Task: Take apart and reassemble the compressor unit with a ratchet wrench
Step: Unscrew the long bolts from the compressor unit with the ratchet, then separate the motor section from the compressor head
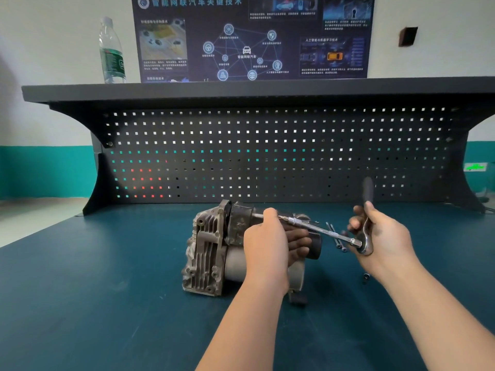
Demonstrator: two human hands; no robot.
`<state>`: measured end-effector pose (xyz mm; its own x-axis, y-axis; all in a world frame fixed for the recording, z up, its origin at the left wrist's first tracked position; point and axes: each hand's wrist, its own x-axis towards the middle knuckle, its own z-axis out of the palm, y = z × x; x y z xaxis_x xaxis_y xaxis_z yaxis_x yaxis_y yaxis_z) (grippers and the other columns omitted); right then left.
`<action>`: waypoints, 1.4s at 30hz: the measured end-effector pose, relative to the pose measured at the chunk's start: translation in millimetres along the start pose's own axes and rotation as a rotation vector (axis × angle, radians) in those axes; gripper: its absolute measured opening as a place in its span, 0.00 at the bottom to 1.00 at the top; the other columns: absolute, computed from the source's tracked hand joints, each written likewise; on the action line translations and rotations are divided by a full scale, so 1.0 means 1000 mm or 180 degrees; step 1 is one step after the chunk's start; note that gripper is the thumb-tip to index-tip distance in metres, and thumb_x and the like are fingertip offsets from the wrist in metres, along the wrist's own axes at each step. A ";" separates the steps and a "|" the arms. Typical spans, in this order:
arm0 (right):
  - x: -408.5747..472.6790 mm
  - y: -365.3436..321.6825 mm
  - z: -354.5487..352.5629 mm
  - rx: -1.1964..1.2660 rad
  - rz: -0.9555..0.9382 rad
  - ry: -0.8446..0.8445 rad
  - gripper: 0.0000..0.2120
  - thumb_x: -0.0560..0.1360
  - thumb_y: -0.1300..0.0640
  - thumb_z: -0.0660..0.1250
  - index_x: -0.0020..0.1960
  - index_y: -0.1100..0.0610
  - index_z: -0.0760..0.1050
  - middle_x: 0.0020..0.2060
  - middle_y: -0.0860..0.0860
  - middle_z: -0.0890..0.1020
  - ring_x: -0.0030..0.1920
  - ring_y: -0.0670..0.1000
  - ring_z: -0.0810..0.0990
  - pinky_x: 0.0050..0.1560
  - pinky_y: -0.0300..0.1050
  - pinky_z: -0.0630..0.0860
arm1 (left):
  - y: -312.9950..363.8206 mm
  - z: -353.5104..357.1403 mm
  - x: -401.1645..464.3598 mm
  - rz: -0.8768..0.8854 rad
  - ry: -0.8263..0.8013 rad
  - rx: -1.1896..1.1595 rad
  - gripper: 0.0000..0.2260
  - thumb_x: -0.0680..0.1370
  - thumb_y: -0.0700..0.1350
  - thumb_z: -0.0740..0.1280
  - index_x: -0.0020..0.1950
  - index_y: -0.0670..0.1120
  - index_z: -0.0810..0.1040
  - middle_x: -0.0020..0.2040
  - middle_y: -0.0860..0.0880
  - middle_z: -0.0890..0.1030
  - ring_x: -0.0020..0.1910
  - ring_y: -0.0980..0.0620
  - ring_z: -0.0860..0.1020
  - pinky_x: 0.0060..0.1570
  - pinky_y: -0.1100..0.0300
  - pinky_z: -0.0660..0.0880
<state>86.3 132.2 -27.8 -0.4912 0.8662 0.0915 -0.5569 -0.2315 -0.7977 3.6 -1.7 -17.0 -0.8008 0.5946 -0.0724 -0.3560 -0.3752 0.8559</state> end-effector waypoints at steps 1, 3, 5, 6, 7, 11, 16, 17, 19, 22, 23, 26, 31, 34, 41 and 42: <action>-0.002 0.003 0.003 0.0089 0.0059 -0.0019 0.15 0.82 0.53 0.56 0.40 0.58 0.71 0.22 0.51 0.74 0.30 0.51 0.78 0.40 0.48 0.76 | 0.001 -0.001 0.001 0.0012 0.0026 -0.0008 0.14 0.79 0.47 0.57 0.45 0.37 0.74 0.23 0.45 0.79 0.18 0.52 0.75 0.18 0.67 0.70; -0.006 0.007 0.010 0.0159 0.0166 -0.0149 0.16 0.83 0.52 0.53 0.39 0.56 0.67 0.26 0.56 0.81 0.34 0.56 0.84 0.43 0.54 0.78 | 0.004 -0.004 0.003 0.0051 0.0114 -0.0037 0.14 0.79 0.48 0.57 0.46 0.37 0.73 0.23 0.45 0.79 0.17 0.52 0.75 0.18 0.67 0.70; -0.008 0.010 0.014 0.0161 0.0190 -0.0240 0.16 0.83 0.52 0.52 0.39 0.56 0.66 0.32 0.62 0.83 0.36 0.59 0.85 0.37 0.52 0.81 | 0.007 -0.007 0.005 0.0076 0.0207 -0.0050 0.14 0.80 0.49 0.57 0.46 0.39 0.73 0.22 0.45 0.78 0.17 0.53 0.75 0.18 0.67 0.70; -0.009 0.010 0.015 0.0181 0.0184 -0.0265 0.16 0.83 0.52 0.52 0.39 0.56 0.65 0.33 0.63 0.83 0.36 0.60 0.85 0.34 0.51 0.82 | 0.008 -0.008 0.005 0.0062 0.0233 -0.0035 0.14 0.79 0.49 0.57 0.46 0.39 0.73 0.21 0.46 0.78 0.17 0.53 0.74 0.18 0.67 0.70; -0.010 0.010 0.016 0.0212 0.0171 -0.0279 0.16 0.83 0.52 0.52 0.39 0.56 0.65 0.34 0.65 0.83 0.36 0.60 0.85 0.32 0.50 0.82 | 0.008 -0.008 0.005 0.0039 0.0257 -0.0003 0.14 0.79 0.49 0.57 0.46 0.38 0.73 0.21 0.46 0.78 0.16 0.54 0.74 0.18 0.67 0.70; -0.012 0.010 0.016 0.0237 0.0043 -0.0322 0.16 0.83 0.54 0.52 0.39 0.58 0.65 0.34 0.65 0.83 0.36 0.61 0.85 0.28 0.46 0.80 | 0.009 -0.011 0.006 0.0245 0.0536 0.0323 0.12 0.75 0.47 0.62 0.37 0.40 0.75 0.20 0.48 0.75 0.16 0.55 0.70 0.19 0.68 0.68; -0.013 0.011 0.017 0.0147 -0.0038 -0.0350 0.15 0.83 0.53 0.52 0.40 0.58 0.65 0.34 0.65 0.83 0.36 0.61 0.85 0.29 0.47 0.80 | 0.005 -0.015 0.011 0.0891 0.0872 0.1173 0.17 0.72 0.50 0.65 0.27 0.41 0.77 0.23 0.49 0.77 0.25 0.50 0.74 0.31 0.55 0.73; -0.013 0.011 0.016 0.0143 -0.0032 -0.0360 0.15 0.83 0.53 0.52 0.41 0.58 0.65 0.34 0.65 0.83 0.36 0.62 0.85 0.30 0.47 0.80 | 0.004 -0.015 0.012 0.0988 0.0907 0.1325 0.18 0.72 0.50 0.64 0.28 0.40 0.77 0.24 0.48 0.78 0.28 0.48 0.75 0.35 0.52 0.75; -0.012 0.011 0.015 0.0154 -0.0014 -0.0397 0.15 0.83 0.53 0.51 0.41 0.58 0.65 0.34 0.66 0.83 0.36 0.62 0.85 0.30 0.47 0.81 | 0.004 -0.012 0.012 0.1095 0.0956 0.1492 0.17 0.73 0.50 0.62 0.29 0.40 0.76 0.28 0.45 0.79 0.31 0.44 0.75 0.39 0.49 0.76; -0.011 0.011 0.014 0.0157 0.0012 -0.0416 0.15 0.83 0.53 0.51 0.41 0.58 0.65 0.33 0.65 0.83 0.36 0.62 0.85 0.30 0.47 0.80 | 0.004 -0.005 0.013 0.1100 0.0960 0.1757 0.15 0.73 0.49 0.60 0.35 0.38 0.77 0.39 0.39 0.82 0.39 0.39 0.78 0.46 0.46 0.77; -0.011 0.011 0.013 0.0166 0.0024 -0.0413 0.15 0.83 0.53 0.51 0.40 0.58 0.65 0.33 0.65 0.83 0.36 0.62 0.85 0.30 0.47 0.81 | 0.003 -0.003 0.012 0.1105 0.0967 0.1796 0.15 0.73 0.49 0.59 0.35 0.39 0.76 0.40 0.38 0.82 0.40 0.38 0.78 0.46 0.46 0.77; -0.010 0.012 0.012 0.0221 0.0084 -0.0418 0.15 0.83 0.53 0.52 0.40 0.58 0.66 0.33 0.66 0.83 0.37 0.62 0.85 0.30 0.48 0.81 | -0.001 0.000 0.008 0.1175 0.1067 0.1809 0.15 0.74 0.48 0.60 0.31 0.41 0.74 0.36 0.41 0.81 0.36 0.42 0.77 0.44 0.48 0.77; -0.009 0.012 0.007 0.0361 0.0167 -0.0540 0.16 0.83 0.53 0.52 0.39 0.57 0.67 0.36 0.67 0.83 0.41 0.64 0.84 0.32 0.49 0.81 | -0.002 -0.001 0.006 0.0932 0.0960 0.1547 0.15 0.74 0.47 0.62 0.29 0.42 0.75 0.23 0.49 0.77 0.26 0.49 0.74 0.33 0.55 0.73; -0.009 0.014 0.006 0.0471 0.0218 -0.0702 0.17 0.83 0.52 0.52 0.39 0.57 0.67 0.37 0.67 0.83 0.43 0.65 0.84 0.35 0.51 0.81 | 0.005 -0.004 0.007 0.0497 0.0724 0.1330 0.13 0.75 0.46 0.62 0.32 0.41 0.74 0.18 0.52 0.73 0.16 0.55 0.69 0.21 0.65 0.66; -0.009 0.015 0.008 0.0458 0.0262 -0.0829 0.17 0.83 0.52 0.51 0.38 0.57 0.67 0.39 0.68 0.83 0.45 0.65 0.84 0.37 0.51 0.82 | 0.013 -0.002 0.002 0.0204 0.0510 0.1234 0.12 0.75 0.46 0.62 0.33 0.42 0.73 0.18 0.51 0.72 0.15 0.56 0.67 0.18 0.68 0.63; -0.009 0.015 0.008 0.0479 0.0281 -0.0845 0.17 0.83 0.52 0.51 0.38 0.57 0.67 0.39 0.68 0.83 0.45 0.65 0.84 0.38 0.51 0.82 | 0.012 -0.001 0.001 0.0280 0.0521 0.1257 0.13 0.74 0.46 0.62 0.32 0.42 0.73 0.19 0.51 0.73 0.15 0.56 0.68 0.18 0.68 0.64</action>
<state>77.1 117.8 -35.6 -0.6886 0.6987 0.1940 -0.5875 -0.3807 -0.7140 -2.3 -6.1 -6.9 -0.8969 0.4401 -0.0435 -0.0969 -0.0996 0.9903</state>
